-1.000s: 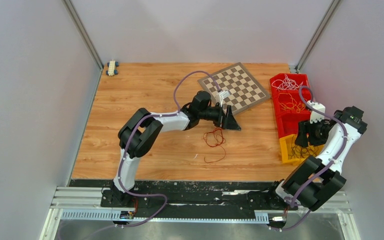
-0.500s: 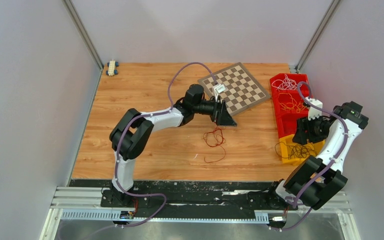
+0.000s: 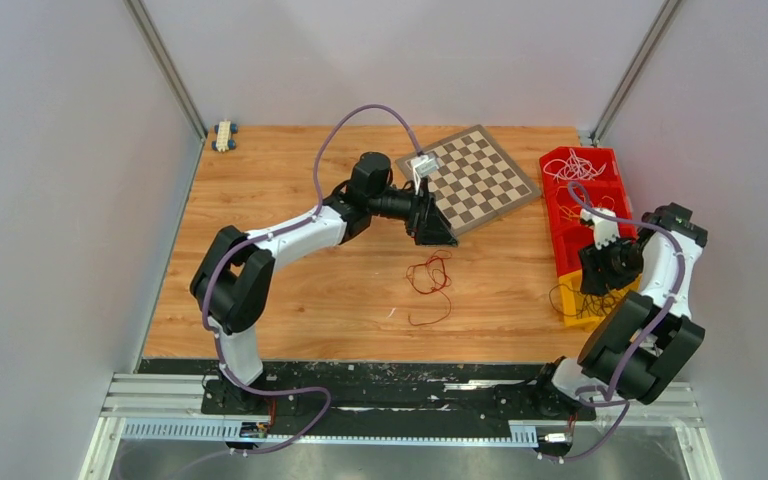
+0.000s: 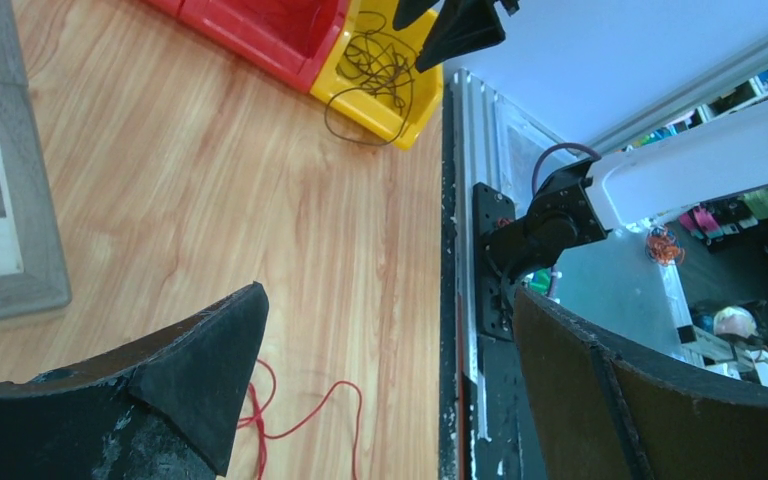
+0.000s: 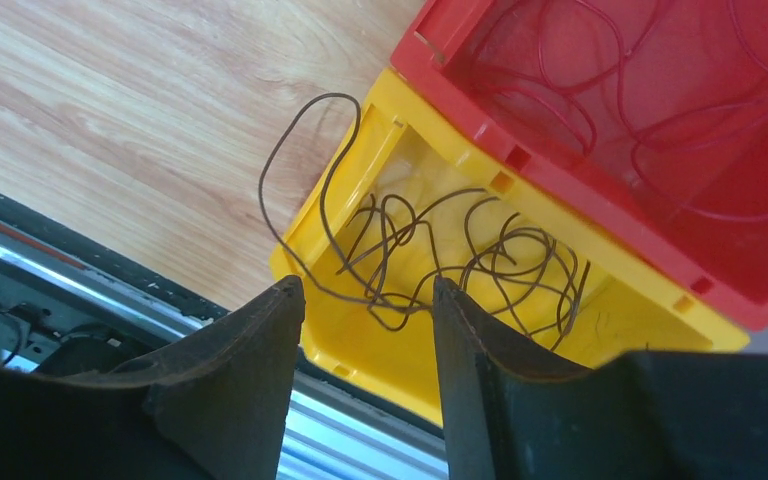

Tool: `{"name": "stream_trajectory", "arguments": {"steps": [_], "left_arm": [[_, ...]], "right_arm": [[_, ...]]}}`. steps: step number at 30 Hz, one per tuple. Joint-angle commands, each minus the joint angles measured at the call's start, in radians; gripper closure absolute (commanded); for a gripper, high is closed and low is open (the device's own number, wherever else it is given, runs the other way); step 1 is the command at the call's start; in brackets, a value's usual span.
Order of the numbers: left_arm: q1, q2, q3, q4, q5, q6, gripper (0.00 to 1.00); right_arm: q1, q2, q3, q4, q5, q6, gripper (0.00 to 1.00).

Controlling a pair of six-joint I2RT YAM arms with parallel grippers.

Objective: Untangle the cables

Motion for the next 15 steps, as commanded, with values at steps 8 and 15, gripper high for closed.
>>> {"name": "stream_trajectory", "arguments": {"steps": [8,15], "left_arm": [[0.041,-0.066,0.001,-0.091,-0.018,0.073,0.0],[0.078,-0.06,0.003,-0.096,-0.022,0.059,0.0]], "right_arm": [[0.03,0.04,-0.072,0.103,0.127,-0.098,0.79],[-0.016,0.001,-0.059,0.121,0.222,-0.18,1.0]]}}
